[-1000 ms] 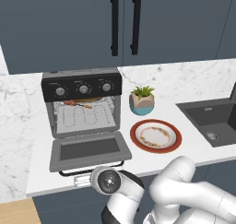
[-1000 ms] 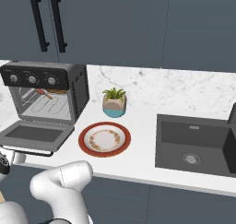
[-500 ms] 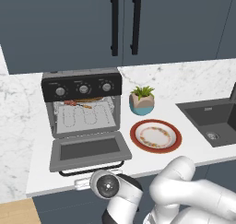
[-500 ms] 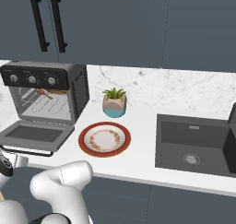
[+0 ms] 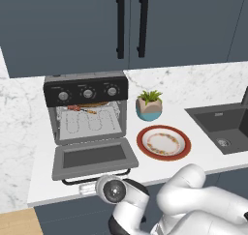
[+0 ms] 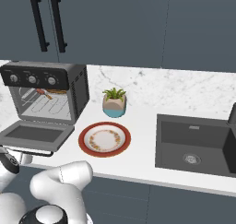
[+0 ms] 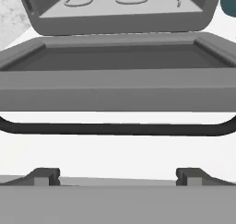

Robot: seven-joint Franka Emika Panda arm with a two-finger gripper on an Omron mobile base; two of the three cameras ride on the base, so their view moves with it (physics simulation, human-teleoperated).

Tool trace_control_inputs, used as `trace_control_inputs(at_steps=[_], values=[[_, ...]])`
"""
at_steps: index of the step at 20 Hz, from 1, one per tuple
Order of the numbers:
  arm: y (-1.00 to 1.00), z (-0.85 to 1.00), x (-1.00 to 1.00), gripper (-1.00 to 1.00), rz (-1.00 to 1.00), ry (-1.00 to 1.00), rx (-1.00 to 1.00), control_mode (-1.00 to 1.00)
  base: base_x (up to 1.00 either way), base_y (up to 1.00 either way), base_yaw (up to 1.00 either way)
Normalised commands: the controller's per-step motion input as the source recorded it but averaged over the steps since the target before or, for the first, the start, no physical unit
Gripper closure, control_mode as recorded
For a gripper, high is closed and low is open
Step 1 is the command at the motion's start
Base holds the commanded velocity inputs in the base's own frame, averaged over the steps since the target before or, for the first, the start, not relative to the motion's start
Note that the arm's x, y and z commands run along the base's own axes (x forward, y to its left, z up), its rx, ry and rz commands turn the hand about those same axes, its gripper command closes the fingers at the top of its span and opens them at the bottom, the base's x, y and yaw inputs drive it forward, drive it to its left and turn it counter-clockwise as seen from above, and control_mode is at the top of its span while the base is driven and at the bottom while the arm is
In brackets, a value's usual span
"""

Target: Pick up the kebab skewer and baguette bread, and place them inside the toaster oven. Close the toaster oven door and start by setting the timer.

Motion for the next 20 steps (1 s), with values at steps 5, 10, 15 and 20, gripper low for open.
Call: trace_control_inputs(at_steps=[5,10,15,20], values=[[0.00,-0.05,0.19,-1.00,0.00,0.00,0.00,-1.00,0.00,0.00,0.00],[0.00,-0.22,0.04,-1.00,0.00,0.00,0.00,-1.00,0.00,0.00,0.00],[0.00,-0.22,0.03,-1.00,0.00,0.00,0.00,-1.00,0.00,0.00,0.00],[0.00,-0.08,0.11,-1.00,0.00,0.00,0.00,-1.00,0.00,0.00,0.00]])
